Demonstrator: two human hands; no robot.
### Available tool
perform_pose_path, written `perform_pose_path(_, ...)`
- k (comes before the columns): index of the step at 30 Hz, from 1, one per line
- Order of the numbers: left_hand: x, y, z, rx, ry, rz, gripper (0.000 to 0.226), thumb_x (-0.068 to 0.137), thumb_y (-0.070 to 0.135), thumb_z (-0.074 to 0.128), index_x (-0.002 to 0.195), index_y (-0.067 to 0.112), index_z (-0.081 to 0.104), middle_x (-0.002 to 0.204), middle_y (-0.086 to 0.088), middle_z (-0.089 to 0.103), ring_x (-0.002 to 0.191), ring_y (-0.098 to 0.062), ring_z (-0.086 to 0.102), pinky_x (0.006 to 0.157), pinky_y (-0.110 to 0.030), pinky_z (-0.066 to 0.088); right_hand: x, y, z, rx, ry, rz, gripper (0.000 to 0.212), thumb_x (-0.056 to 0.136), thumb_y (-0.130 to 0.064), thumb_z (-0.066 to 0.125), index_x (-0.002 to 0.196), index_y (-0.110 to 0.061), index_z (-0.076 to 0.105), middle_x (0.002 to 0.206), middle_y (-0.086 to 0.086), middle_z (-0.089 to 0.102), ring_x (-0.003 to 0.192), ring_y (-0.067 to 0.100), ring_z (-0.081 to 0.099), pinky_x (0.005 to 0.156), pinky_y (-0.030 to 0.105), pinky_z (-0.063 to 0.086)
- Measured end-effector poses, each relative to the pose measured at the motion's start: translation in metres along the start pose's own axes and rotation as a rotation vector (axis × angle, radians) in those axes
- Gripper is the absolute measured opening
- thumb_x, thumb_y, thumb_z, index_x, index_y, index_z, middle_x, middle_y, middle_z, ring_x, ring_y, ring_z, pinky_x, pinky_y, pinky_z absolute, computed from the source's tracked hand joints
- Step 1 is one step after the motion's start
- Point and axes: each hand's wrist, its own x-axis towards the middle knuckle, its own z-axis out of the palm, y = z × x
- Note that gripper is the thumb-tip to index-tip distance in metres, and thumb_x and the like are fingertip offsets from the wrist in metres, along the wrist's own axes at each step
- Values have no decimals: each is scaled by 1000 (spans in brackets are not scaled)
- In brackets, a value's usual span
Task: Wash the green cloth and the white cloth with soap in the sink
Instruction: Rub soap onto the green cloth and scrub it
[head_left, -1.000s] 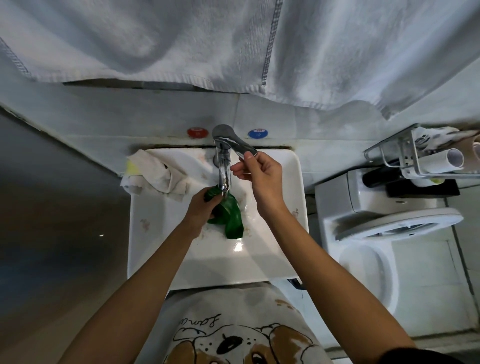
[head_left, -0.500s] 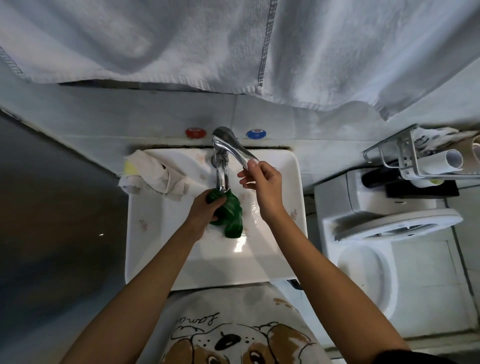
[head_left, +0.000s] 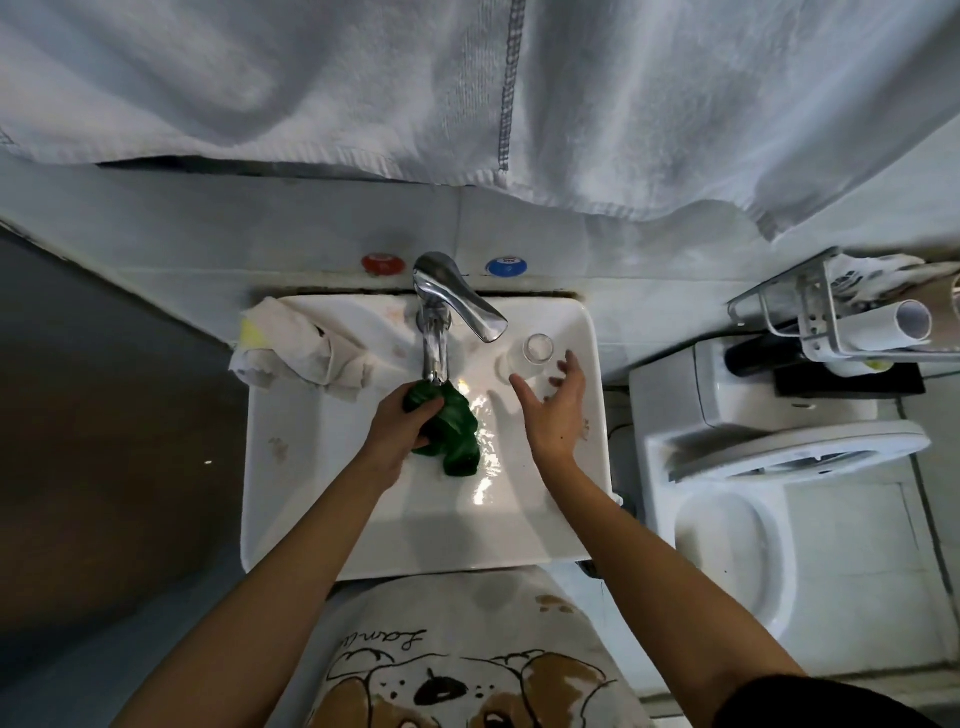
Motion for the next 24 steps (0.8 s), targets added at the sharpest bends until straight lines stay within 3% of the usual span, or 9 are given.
perform_pose_path(2, -2, 0, 1, -9, 2, -7, 27, 89, 13, 62, 116, 16, 58, 116, -10, 63, 107, -28, 60, 89, -44, 53, 14, -1, 5, -8, -38, -33, 83, 82, -39, 73, 148, -20, 29, 145, 2, 43, 128, 18, 46, 106, 35, 40)
perform_pose_path(4, -4, 0, 2, -19, 2, -12, 28, 89, 12, 62, 116, 15, 58, 117, -11, 63, 107, -28, 61, 88, -43, 53, 24, -3, 10, -8, -58, -56, 72, 86, -40, 68, 147, -23, 33, 147, 1, 44, 133, 20, 42, 110, 36, 36)
perform_pose_path(8, -10, 2, 2, -31, -6, -6, 27, 89, 10, 61, 116, 15, 58, 116, -11, 63, 106, -27, 61, 81, -37, 54, 31, -5, 14, 29, -25, -108, 51, 86, -39, 67, 131, -18, 54, 129, 2, 60, 119, 21, 54, 103, 41, 45)
perform_pose_path(10, -14, 3, 1, -32, -12, 1, 29, 89, 10, 61, 118, 15, 58, 117, -11, 63, 106, -26, 61, 78, -35, 55, 31, -4, 14, 39, -11, -154, 44, 83, -37, 68, 119, -14, 61, 116, 1, 66, 108, 20, 59, 95, 33, 49)
perform_pose_path(12, -17, 4, -1, -32, -17, 10, 31, 89, 10, 61, 119, 14, 58, 117, -11, 63, 107, -27, 61, 77, -34, 55, 30, -7, 13, 78, -10, -167, 36, 84, -30, 71, 114, -12, 62, 110, -2, 66, 103, 18, 61, 91, 16, 47)
perform_pose_path(15, -24, 6, -5, -33, -24, 22, 33, 90, 9, 60, 122, 13, 57, 117, -10, 63, 106, -25, 61, 79, -35, 55, 21, -16, 2, 163, -7, -177, 40, 85, -29, 69, 119, -12, 59, 116, 1, 66, 108, 15, 60, 96, 22, 46)
perform_pose_path(19, -35, 8, -11, -40, -53, 42, 32, 90, 10, 60, 122, 13, 57, 116, -10, 64, 105, -23, 62, 78, -34, 56, -3, -31, -21, 173, -117, -332, 37, 84, -39, 63, 110, -14, 55, 105, 3, 64, 99, 16, 60, 89, 27, 48)
perform_pose_path(24, -49, 17, -16, -68, -74, 79, 28, 91, 10, 57, 119, 14, 58, 112, -9, 66, 100, -20, 65, 72, -30, 56, -28, -40, -40, -95, -353, -491, 53, 81, -55, 55, 111, -12, 54, 103, 1, 62, 89, 13, 57, 78, 7, 39)
